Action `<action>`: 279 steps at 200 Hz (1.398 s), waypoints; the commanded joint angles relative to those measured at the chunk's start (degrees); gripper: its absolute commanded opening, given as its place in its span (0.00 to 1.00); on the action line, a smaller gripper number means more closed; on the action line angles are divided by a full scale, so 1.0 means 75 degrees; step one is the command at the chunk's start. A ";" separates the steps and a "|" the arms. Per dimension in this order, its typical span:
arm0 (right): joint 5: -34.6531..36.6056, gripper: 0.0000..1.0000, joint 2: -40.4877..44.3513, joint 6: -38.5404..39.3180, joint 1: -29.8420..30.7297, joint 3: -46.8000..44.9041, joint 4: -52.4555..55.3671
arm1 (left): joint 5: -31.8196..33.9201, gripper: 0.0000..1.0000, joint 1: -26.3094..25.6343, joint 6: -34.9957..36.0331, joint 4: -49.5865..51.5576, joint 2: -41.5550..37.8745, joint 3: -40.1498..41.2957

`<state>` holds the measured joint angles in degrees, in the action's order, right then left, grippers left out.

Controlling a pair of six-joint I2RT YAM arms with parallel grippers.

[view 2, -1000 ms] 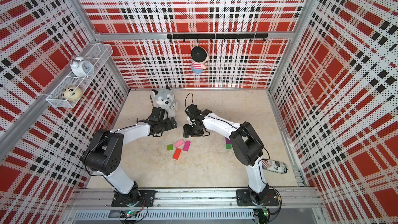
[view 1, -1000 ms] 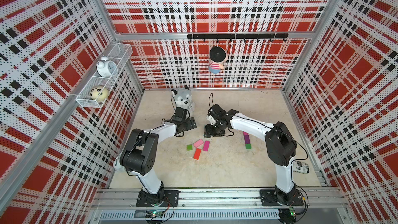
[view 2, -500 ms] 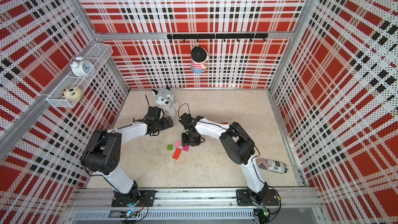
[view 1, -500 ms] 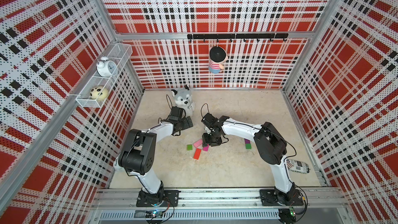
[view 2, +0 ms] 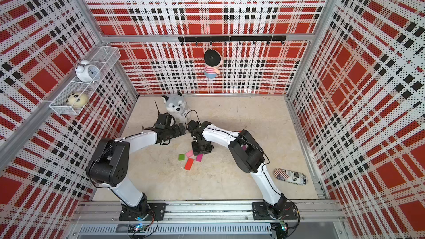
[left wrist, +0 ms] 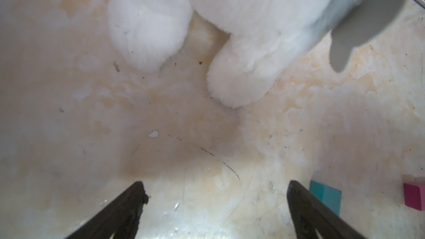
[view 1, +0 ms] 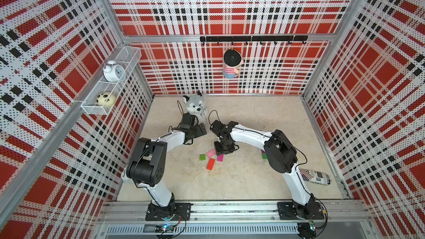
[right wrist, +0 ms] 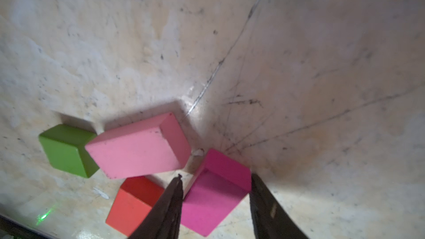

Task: Assemble the number 7 with building blocks
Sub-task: Pick up the building block from the center of the board, then assemble the building block at the center of the board.

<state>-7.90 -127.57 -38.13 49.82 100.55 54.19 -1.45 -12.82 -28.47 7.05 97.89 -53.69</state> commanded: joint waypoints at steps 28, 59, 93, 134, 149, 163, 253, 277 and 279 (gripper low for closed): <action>0.0443 0.42 -0.0417 0.0762 0.0212 -0.0110 0.0920 | -0.0003 0.98 0.0097 0.0018 -0.0178 -0.0050 -0.0045; 0.0620 0.24 -0.0320 0.1591 0.0190 -0.0345 0.0818 | 0.0047 0.98 0.0089 -0.0032 -0.0235 0.0118 -0.0294; 0.0949 0.08 0.0442 0.2222 -0.0521 -0.0942 -0.0220 | 0.0051 0.98 0.0096 -0.0013 -0.0550 0.0595 -0.0808; 0.1864 0.06 0.0825 0.3654 -0.1376 -0.0809 -0.1400 | -0.0547 0.98 0.0104 0.0176 -0.1249 0.1809 -0.1788; 0.2226 0.06 0.0560 0.4268 -0.1460 -0.0600 -0.1621 | -0.0950 0.98 0.0094 0.0327 -0.1492 0.2309 -0.2136; 0.2226 0.06 0.0273 0.4684 -0.1550 -0.0550 -0.1925 | -0.0991 0.98 0.0050 0.0361 -0.1790 0.2580 -0.2168; 0.1789 0.09 0.0364 0.6553 -0.1604 -0.1564 -0.3202 | -0.1248 0.98 -0.0120 0.0245 -0.3030 0.1978 -0.0474; 0.1282 0.09 0.0388 0.6844 -0.1592 -0.1480 -0.3116 | -0.1303 0.98 -0.0113 0.0308 -0.3035 0.1859 -0.0403; 0.1245 0.09 0.0400 0.6860 -0.1592 -0.1493 -0.3122 | -0.1305 0.98 -0.0120 0.0313 -0.3028 0.1847 -0.0401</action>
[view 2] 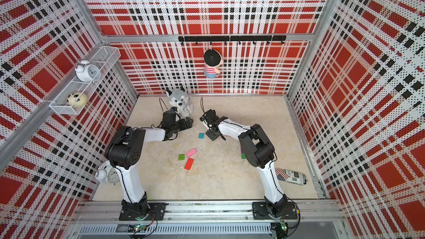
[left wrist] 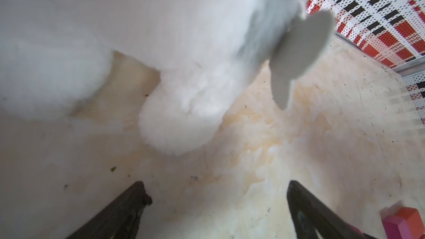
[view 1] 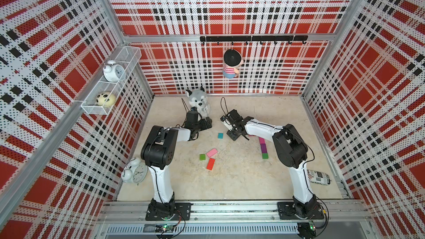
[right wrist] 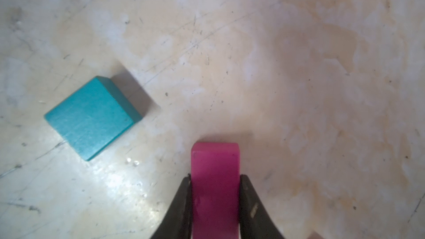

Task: Assemble the number 7 with building blocks
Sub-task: Assemble the building block at the center of the board.

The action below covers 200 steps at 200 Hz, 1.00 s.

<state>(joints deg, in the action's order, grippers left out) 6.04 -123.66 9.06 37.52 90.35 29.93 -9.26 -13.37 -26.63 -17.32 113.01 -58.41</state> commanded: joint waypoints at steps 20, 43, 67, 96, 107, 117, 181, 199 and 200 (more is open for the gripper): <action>-0.0756 0.09 0.0035 0.0786 0.0072 -0.0317 0.0133 | -0.0295 0.98 -0.0280 0.0117 0.0339 -0.0263 0.0274; -0.0992 0.10 0.0172 0.1046 0.0078 -0.0534 0.0195 | -0.0404 0.98 -0.0290 0.0160 0.0397 -0.0361 0.0405; -0.1096 0.12 0.0192 0.1136 0.0136 -0.0562 0.0280 | -0.0483 0.98 -0.0292 0.0121 0.0469 -0.0426 0.0535; -0.1050 0.22 0.0327 0.1217 0.0154 -0.0757 0.0043 | -0.0344 0.98 -0.0322 0.0015 0.0399 -0.0590 0.0815; -0.1083 0.28 0.0345 0.1196 0.0154 -0.0786 -0.0053 | -0.0368 0.98 -0.0316 -0.0011 0.0395 -0.0572 0.0828; -0.1067 0.37 0.0379 0.1151 0.0154 -0.0816 -0.0121 | -0.0422 0.98 -0.0324 -0.0033 0.0388 -0.0533 0.0817; -0.0781 0.74 0.1722 0.0579 -0.0005 -0.1760 -0.1249 | -0.0546 0.98 -0.0327 0.0124 0.0536 -0.0430 0.0559; -0.1004 0.72 0.1855 0.0628 -0.0154 -0.1686 -0.1191 | -0.0588 0.98 -0.0333 0.0169 0.0569 -0.0475 0.0548; -0.1016 0.72 0.1859 0.0636 -0.0164 -0.1675 -0.1179 | -0.0591 0.98 -0.0330 0.0173 0.0572 -0.0471 0.0547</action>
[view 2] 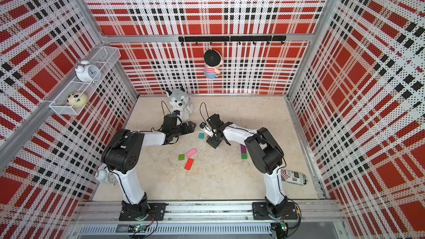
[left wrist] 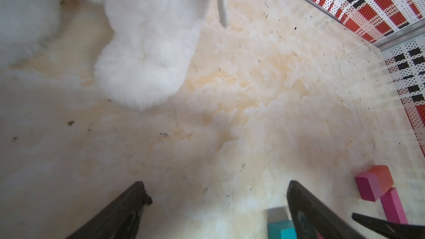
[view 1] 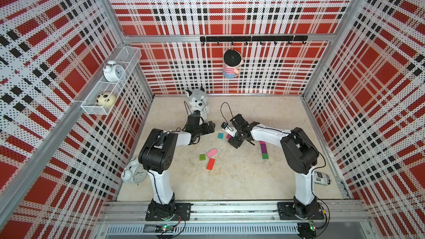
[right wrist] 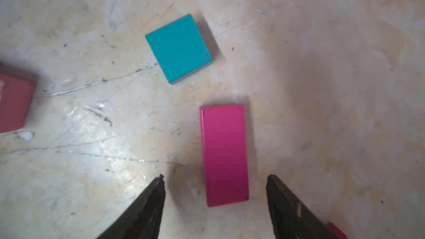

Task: Assemble the number 7 with building blocks
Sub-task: Assemble the building block at the center of the board.

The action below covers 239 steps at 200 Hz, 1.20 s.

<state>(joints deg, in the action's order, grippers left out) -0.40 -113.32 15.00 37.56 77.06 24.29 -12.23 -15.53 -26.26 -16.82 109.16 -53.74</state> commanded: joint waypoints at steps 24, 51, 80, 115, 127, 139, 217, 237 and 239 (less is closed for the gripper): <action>-0.0340 0.69 0.0292 0.0417 -0.0203 0.0509 0.0074 | -0.0220 0.98 -0.0027 0.0304 0.0665 0.0033 -0.0122; -0.0356 0.68 -0.0180 0.1042 -0.0215 0.1072 0.0643 | -0.0416 0.98 0.0040 0.0353 0.0667 0.0024 -0.0058; -0.0485 0.68 -0.0548 0.1445 -0.0242 0.1367 0.0915 | -0.0579 0.98 0.0119 0.0317 0.0536 0.0049 0.0059; -0.0646 0.66 -0.0903 0.1704 -0.0250 0.1565 0.1199 | -0.0792 0.98 0.0114 0.0243 0.0438 0.0084 0.0130; -0.0506 0.65 -0.1000 0.1768 -0.0250 0.1551 0.1226 | -0.0807 0.98 0.0116 0.0214 0.0417 0.0059 0.0186; -0.0456 0.65 -0.1079 0.1818 -0.0262 0.1516 0.1200 | -0.0819 0.98 0.0360 0.0189 0.0388 0.0057 0.0209; -0.0631 0.41 -0.1700 0.2225 -0.0285 0.2054 0.1705 | -0.0886 0.98 0.0418 0.0069 0.0215 -0.0009 0.0477; -0.0595 0.39 -0.1742 0.2374 -0.0285 0.2066 0.1730 | -0.0912 0.98 0.0474 0.0044 0.0140 -0.0042 0.0588; -0.0627 0.39 -0.1734 0.2398 -0.0285 0.2066 0.1735 | -0.0918 0.98 0.0482 0.0044 0.0126 -0.0046 0.0605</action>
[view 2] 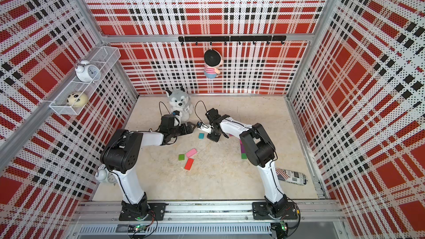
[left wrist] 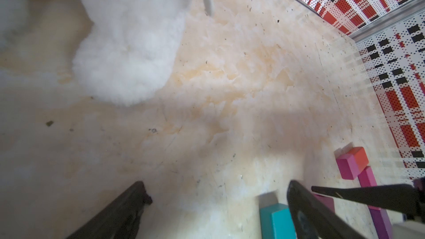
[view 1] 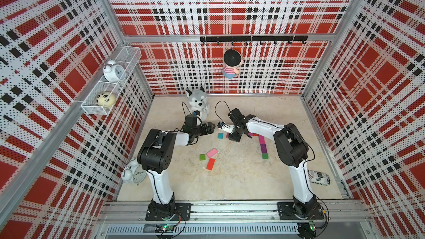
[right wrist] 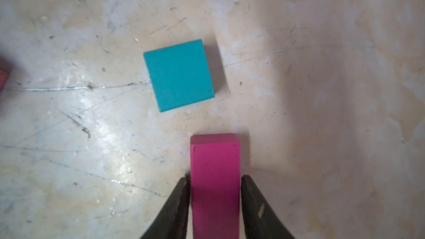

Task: Assemble the number 7 with building blocks
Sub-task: Assemble the building block at the center of the board.

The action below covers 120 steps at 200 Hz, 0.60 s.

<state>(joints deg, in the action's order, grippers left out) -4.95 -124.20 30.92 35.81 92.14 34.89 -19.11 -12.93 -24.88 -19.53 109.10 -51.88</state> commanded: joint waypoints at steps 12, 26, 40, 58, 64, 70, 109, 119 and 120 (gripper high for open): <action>-0.0111 0.39 -0.0268 0.0367 -0.0052 0.0043 0.0308 | -0.0027 0.98 0.0164 -0.0151 0.0463 -0.0050 0.0400; -0.0028 0.39 -0.0278 0.0386 -0.0052 0.0052 0.0224 | -0.0026 0.98 0.0204 -0.0168 0.0425 -0.0095 0.0465; -0.0003 0.38 -0.0333 0.0467 -0.0052 0.0088 0.0179 | -0.0016 0.98 0.0212 -0.0186 0.0384 -0.0112 0.0513; -0.0061 0.35 -0.0431 0.0597 -0.0051 0.0165 0.0143 | -0.0018 0.98 0.0212 -0.0195 0.0360 -0.0071 0.0507; -0.0061 0.34 -0.0452 0.0609 -0.0052 0.0205 0.0149 | -0.0018 0.98 0.0212 -0.0198 0.0348 -0.0056 0.0518; -0.0048 0.33 -0.0475 0.0646 -0.0049 0.0229 0.0153 | -0.0018 0.98 0.0212 -0.0209 0.0334 -0.0047 0.0525; -0.0070 0.40 -0.0458 0.0663 -0.0041 0.0173 0.0038 | -0.0053 0.98 0.0202 -0.0245 0.0247 0.0042 0.0545; -0.0088 0.48 -0.0373 0.0585 -0.0041 0.0082 -0.0073 | -0.0065 0.98 0.0194 -0.0234 0.0241 0.0030 0.0542; -0.0101 0.48 -0.0362 0.0581 -0.0041 0.0068 -0.0083 | -0.0065 0.98 0.0197 -0.0234 0.0239 0.0031 0.0542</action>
<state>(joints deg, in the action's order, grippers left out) -5.39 -125.25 35.18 35.81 93.58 34.54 -19.53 -11.92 -25.71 -21.58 108.07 -49.63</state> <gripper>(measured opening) 0.436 0.983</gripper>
